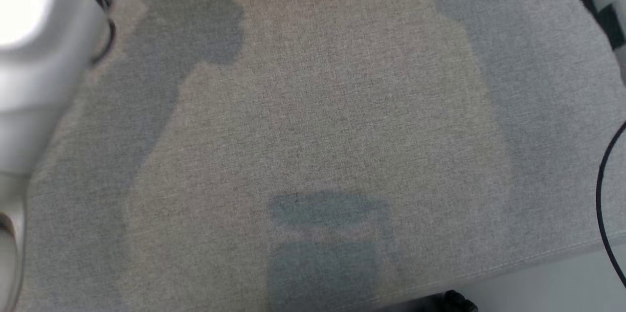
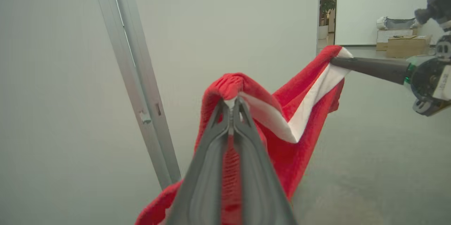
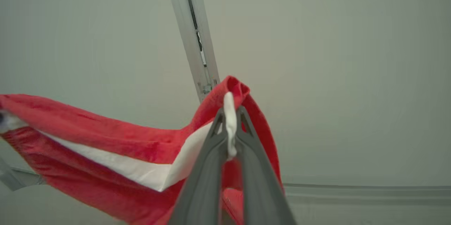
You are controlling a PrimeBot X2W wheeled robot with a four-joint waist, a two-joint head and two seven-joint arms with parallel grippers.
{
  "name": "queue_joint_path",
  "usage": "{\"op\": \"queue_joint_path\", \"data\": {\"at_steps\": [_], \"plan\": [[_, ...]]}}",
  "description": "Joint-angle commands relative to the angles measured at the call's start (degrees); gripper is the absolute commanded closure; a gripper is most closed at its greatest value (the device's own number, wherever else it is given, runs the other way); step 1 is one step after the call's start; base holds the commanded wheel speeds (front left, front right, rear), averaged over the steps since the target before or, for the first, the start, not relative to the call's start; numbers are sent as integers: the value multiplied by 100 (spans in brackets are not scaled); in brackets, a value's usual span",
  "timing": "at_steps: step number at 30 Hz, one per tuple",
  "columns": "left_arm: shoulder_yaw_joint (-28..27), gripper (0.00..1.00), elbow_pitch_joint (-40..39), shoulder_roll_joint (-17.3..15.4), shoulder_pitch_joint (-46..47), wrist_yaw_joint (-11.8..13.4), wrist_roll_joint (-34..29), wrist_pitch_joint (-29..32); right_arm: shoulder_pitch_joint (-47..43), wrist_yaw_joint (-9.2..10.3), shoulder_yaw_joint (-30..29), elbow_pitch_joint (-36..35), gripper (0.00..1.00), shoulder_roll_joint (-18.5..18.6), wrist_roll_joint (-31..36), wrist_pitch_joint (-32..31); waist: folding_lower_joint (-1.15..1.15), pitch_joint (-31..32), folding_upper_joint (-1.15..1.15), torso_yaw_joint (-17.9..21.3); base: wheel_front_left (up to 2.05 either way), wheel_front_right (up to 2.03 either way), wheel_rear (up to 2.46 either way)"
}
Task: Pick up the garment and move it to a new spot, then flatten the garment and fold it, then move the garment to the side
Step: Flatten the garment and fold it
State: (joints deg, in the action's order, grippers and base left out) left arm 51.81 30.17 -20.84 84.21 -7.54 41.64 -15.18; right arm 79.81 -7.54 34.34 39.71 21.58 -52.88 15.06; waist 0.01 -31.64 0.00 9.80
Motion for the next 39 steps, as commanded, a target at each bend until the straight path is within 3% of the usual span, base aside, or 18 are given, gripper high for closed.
{"op": "queue_joint_path", "data": {"at_steps": [1, 13, 27, 35, 39], "plan": [[59, 100, -135, -41, -329, 12, -13, 5, -280, 10, 43, -63, 98, 128, -79, 12, -1, -572, 0, 125, 0, 0, 0], [298, 100, -1338, -301, -2883, 12, -319, 4, -2576, 8, -264, -893, 100, 1017, -659, 14, -1, 82, 0, -259, 0, 0, 0], [348, 100, -1991, -357, -4559, 12, -842, 3, -4805, 8, -425, -1614, 100, 1791, -1130, 15, -1, 1081, 0, -475, 0, 0, 0], [39, 100, -2500, -389, -5821, 12, -892, 3, -6130, 10, -908, -2182, 100, 2115, -1187, 15, -1, 1661, 0, -529, 0, 0, 0], [304, 100, -2730, -505, -6223, 13, -929, 3, -6806, 11, -1160, -2454, 100, 2329, -1002, 15, -1, 1823, 0, -585, 0, 0, 0]]}}
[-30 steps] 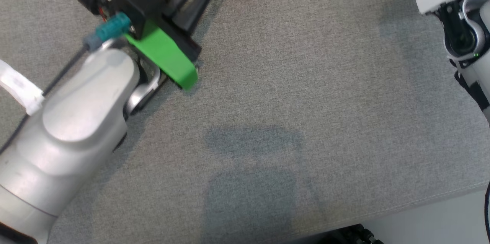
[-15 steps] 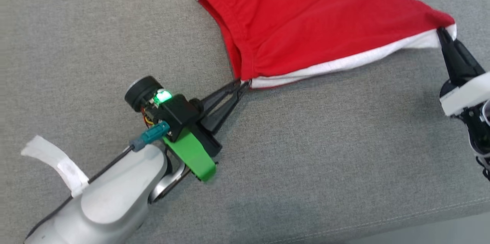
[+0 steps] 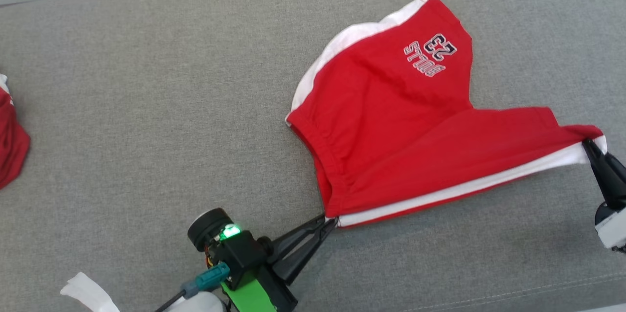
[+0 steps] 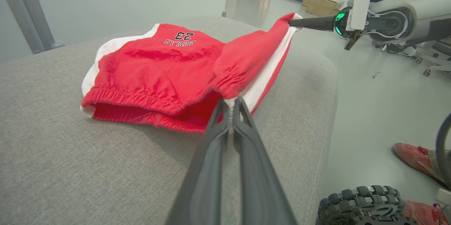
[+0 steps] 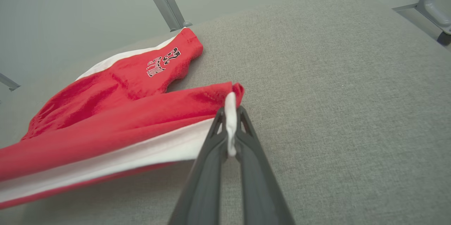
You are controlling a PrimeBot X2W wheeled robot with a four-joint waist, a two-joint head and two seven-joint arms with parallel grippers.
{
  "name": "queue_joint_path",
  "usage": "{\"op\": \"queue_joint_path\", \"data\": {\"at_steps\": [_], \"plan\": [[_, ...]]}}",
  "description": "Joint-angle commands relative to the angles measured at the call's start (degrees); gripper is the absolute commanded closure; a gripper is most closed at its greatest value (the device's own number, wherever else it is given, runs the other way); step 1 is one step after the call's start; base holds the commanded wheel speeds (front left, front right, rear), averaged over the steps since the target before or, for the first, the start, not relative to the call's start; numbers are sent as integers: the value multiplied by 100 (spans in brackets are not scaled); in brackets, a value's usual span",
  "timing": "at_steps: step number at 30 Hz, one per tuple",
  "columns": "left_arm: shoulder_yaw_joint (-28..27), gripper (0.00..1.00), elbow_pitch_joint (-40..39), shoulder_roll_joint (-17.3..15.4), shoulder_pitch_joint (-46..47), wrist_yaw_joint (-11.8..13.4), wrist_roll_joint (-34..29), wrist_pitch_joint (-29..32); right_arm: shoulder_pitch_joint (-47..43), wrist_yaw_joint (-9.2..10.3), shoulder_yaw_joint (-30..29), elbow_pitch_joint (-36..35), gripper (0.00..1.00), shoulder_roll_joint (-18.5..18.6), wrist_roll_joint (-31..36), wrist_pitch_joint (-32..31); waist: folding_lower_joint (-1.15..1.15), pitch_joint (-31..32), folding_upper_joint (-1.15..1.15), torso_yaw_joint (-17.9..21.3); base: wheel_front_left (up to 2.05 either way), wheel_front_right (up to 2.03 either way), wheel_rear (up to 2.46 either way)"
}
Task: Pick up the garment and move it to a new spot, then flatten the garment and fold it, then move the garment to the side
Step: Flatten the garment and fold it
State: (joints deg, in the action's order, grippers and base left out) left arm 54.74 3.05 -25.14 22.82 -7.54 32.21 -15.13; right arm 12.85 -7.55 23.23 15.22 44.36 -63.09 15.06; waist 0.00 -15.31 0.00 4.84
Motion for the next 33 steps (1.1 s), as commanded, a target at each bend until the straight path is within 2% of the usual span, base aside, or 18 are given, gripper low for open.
{"op": "queue_joint_path", "data": {"at_steps": [1, 5, 9, 14, 22, 28, 33], "plan": [[76, 100, -56, -98, -119, 13, 26, -1, -251, 12, -98, -89, 100, 103, 22, 15, 0, 209, 0, -105, 0, 0, 0], [296, 100, -84, -83, -152, 13, 273, -1, -654, 12, -232, -290, 100, 316, -27, -18, 0, 220, 0, -173, 0, 0, 0], [292, 100, 4, 75, 138, 13, 538, -1, -439, 13, -385, -133, 100, 274, -80, -350, 0, 99, 0, -236, 0, 0, 0], [92, 100, 289, 414, 552, 13, 988, -1, 489, 13, -524, 460, 100, -126, -50, -1139, 0, -184, 0, -354, 0, 0, 0], [-95, 100, 822, 835, 1498, 13, 1187, -1, 2590, 11, -483, 1691, 100, -811, 665, -2207, 0, -796, 0, -657, 0, 0, 0], [-418, 100, 1062, 1044, 1798, 13, 1333, -1, 3623, 11, -483, 2372, 100, -1041, 1084, -2589, 0, -1098, 0, -866, 0, 0, 0], [-550, 100, 1372, 1225, 2002, 13, 1381, -1, 4310, 11, -362, 2762, 100, -1288, 1405, -2651, 0, -1299, 0, -1025, 0, 0, 0]]}}
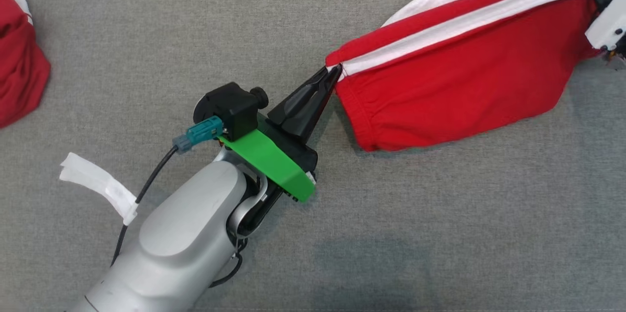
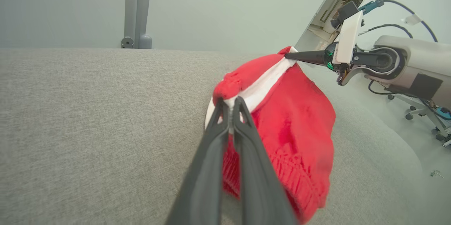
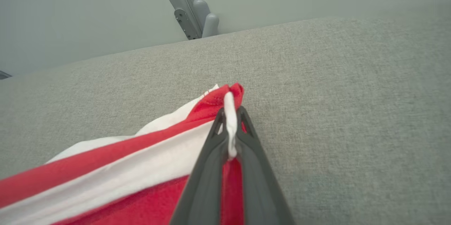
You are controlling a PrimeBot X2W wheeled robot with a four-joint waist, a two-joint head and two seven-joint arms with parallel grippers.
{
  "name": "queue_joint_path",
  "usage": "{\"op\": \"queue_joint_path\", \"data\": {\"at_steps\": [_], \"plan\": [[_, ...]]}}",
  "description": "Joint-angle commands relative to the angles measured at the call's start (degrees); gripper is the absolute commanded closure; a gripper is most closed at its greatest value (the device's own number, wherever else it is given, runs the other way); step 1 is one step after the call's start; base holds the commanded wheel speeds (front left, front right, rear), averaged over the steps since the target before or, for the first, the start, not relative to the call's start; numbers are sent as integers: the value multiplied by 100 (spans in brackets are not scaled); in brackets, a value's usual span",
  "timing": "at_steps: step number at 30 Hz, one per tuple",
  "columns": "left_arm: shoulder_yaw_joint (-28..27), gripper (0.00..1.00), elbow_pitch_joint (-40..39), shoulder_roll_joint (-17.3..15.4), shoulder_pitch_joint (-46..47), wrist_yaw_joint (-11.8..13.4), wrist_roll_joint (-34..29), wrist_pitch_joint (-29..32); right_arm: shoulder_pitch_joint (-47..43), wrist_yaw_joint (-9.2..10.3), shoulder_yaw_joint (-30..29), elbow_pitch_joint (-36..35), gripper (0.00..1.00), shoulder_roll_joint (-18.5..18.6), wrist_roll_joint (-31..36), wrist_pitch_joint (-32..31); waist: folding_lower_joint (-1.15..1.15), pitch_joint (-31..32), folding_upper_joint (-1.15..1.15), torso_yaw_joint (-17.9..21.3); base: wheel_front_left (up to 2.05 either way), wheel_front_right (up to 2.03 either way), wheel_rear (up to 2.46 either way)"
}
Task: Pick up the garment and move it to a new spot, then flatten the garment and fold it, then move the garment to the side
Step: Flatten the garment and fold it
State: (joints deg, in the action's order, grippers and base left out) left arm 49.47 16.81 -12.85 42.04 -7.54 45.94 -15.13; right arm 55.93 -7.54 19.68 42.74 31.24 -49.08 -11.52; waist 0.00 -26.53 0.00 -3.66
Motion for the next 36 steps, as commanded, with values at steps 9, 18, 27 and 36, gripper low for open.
{"op": "queue_joint_path", "data": {"at_steps": [9, 18, 27, 36], "plan": [[-472, 55, 252, 324, -38, 13, -300, -1, 547, 9, 251, 358, 0, -173, 318, 489, 0, -298, 0, -281, 0, 0, 0], [-892, 0, 527, 388, -582, 13, -815, -2, -117, 9, 357, 181, 0, -37, 80, 1724, 0, 141, 0, -120, 0, 0, 0], [-1930, 0, 84, 608, -1884, 218, -2135, -1, -1580, 8, 581, -218, 0, 192, -566, 2241, 0, 837, 0, 48, 0, 0, 0], [-2318, 0, -681, 883, -3019, 532, -3036, -1, -2375, 8, 635, -518, 0, 376, -953, 2248, 0, 1197, 0, -151, 0, 0, 0]]}}
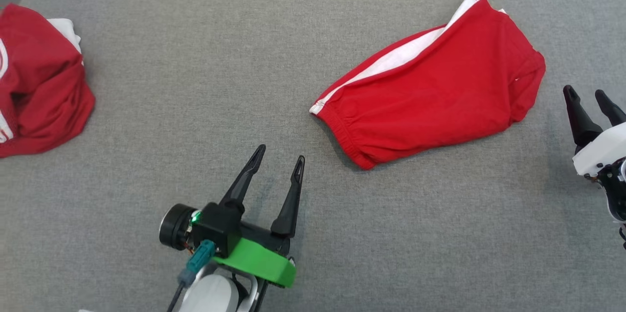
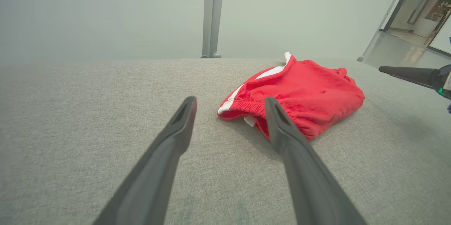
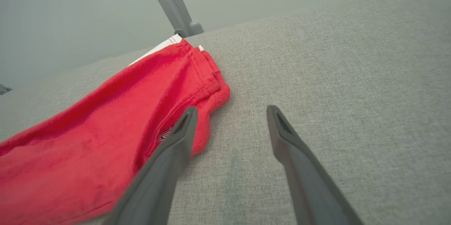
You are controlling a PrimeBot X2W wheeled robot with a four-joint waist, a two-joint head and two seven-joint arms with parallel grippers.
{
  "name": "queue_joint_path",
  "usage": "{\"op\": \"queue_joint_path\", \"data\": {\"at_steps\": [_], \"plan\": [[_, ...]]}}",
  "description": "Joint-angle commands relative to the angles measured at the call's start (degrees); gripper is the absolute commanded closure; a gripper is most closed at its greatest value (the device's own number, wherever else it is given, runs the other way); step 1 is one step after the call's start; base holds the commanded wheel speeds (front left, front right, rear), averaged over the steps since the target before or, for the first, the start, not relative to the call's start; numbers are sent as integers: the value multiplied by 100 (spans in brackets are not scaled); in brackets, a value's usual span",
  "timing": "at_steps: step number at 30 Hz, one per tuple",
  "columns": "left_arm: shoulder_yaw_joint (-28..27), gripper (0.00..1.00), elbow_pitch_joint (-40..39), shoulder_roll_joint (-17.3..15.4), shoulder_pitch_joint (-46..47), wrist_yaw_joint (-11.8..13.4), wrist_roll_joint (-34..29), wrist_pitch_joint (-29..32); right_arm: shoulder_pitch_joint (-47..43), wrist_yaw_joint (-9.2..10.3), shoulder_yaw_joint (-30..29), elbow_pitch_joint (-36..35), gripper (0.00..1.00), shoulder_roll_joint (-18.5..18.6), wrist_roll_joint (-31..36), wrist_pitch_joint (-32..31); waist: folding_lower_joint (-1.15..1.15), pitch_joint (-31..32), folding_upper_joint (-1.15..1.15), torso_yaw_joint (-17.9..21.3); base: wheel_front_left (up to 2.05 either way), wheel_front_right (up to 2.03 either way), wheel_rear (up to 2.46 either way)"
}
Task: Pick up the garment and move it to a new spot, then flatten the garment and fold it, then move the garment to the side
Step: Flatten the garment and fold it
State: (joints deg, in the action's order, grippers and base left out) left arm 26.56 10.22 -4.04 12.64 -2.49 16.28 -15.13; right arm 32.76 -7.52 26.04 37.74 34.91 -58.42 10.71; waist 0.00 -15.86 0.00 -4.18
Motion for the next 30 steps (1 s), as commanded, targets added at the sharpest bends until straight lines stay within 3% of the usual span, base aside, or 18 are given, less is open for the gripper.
{"op": "queue_joint_path", "data": {"at_steps": [1, 10, 24, 25, 28, 30], "plan": [[-52, 0, -117, 29, -188, 61, -144, -1, -70, 6, 2, -25, 0, 11, -40, 26, 0, 159, 0, -144, 0, 0, 0], [-104, 0, -552, 112, -746, 272, -451, -1, 390, 6, 14, 614, 0, -186, 214, -29, 0, 210, 0, -616, 0, 0, 0], [126, 0, -634, 113, -553, 325, -272, -1, 1586, 6, 32, 2999, 0, -665, 1142, -58, 0, 47, 0, -1058, 0, 0, 0], [136, 0, -628, 113, -551, 318, -274, -1, 1644, 6, 41, 3121, 8, -675, 1193, -32, 0, 48, 0, -1062, 0, 0, 0], [159, 0, -662, 113, -549, 292, -287, -1, 1747, 6, 24, 3368, 53, -730, 1294, 56, 0, 50, 0, -1058, 0, 0, 0], [157, 0, -689, 113, -561, 286, -304, -1, 1772, 6, 12, 3437, 71, -805, 1332, 88, 0, 57, 0, -1035, 0, 0, 0]]}}
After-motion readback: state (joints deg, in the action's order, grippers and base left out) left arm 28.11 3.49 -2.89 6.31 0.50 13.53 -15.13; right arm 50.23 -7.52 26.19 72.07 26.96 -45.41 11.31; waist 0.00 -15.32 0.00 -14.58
